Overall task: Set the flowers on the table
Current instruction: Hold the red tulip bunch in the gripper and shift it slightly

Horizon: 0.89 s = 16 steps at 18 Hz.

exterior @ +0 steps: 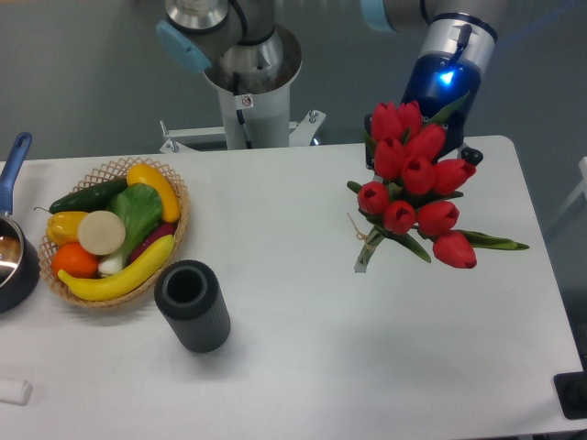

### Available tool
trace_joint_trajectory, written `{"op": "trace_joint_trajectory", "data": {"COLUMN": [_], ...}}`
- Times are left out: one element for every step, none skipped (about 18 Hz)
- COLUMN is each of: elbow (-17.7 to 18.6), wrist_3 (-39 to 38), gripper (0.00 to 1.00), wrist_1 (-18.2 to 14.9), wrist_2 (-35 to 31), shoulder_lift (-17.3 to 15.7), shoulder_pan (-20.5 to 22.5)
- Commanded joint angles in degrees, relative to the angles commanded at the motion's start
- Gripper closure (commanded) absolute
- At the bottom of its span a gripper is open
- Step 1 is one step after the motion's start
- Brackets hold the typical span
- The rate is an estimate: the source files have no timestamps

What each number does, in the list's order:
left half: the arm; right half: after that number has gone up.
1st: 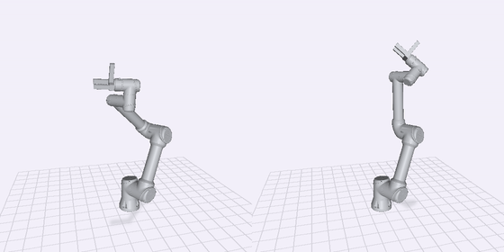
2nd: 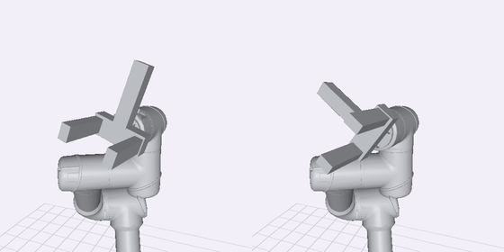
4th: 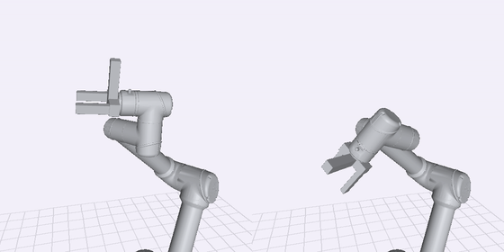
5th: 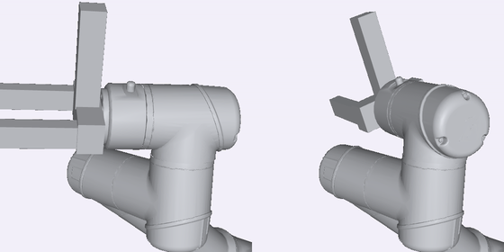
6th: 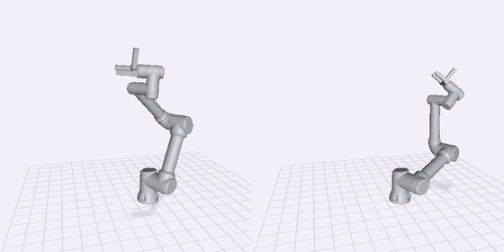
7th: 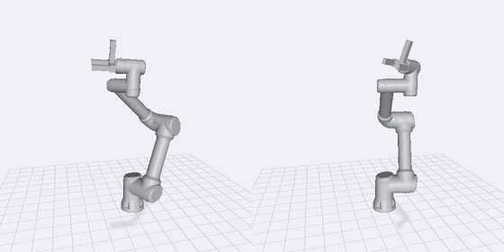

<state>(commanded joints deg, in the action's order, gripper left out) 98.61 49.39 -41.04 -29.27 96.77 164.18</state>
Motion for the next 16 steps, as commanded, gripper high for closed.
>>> {"op": "trace_joint_trajectory", "data": {"elbow": [0.1,0.6,0.8,0.6,0.7,0.8,0.8,0.8,0.9,1.0,1.0,0.9,1.0,0.9,0.9,0.9], "wrist_3": [0.1,0.3,0.3,0.0,0.0,0.1,-0.1,-0.2,-0.2,-0.2,-0.2,-0.3,-0.3,-0.3,-0.3,-0.3], "gripper": [0.56,0.56,0.56,0.56,0.56,0.56,0.56,0.56,0.56,0.56,0.56,0.56,0.56,0.56,0.56,0.56], "wrist_1": [0.0,0.1,0.0,0.0,0.0,0.0,-0.1,-0.1,-0.3,-0.4,-0.4,-0.4,-0.4,-0.5,-0.5,-0.7], "wrist_2": [-0.1,-0.3,-0.3,-0.3,-0.3,-0.3,-0.4,-0.7,-1.2,-2.1,-4.0,-6.9,-9.6,-11.5,-12.7,-13.6], "shoulder_lift": [0.0,-0.3,-0.7,-0.7,-0.7,-0.9,-0.9,-1.1,-1.7,-2.1,-2.5,-2.8,-3.3,-3.6,-4.1,-4.5], "shoulder_pan": [-0.1,-0.3,-0.2,0.0,0.2,0.1,0.1,0.1,0.1,0.0,0.0,0.0,0.0,-0.1,-0.3,-0.3]}}
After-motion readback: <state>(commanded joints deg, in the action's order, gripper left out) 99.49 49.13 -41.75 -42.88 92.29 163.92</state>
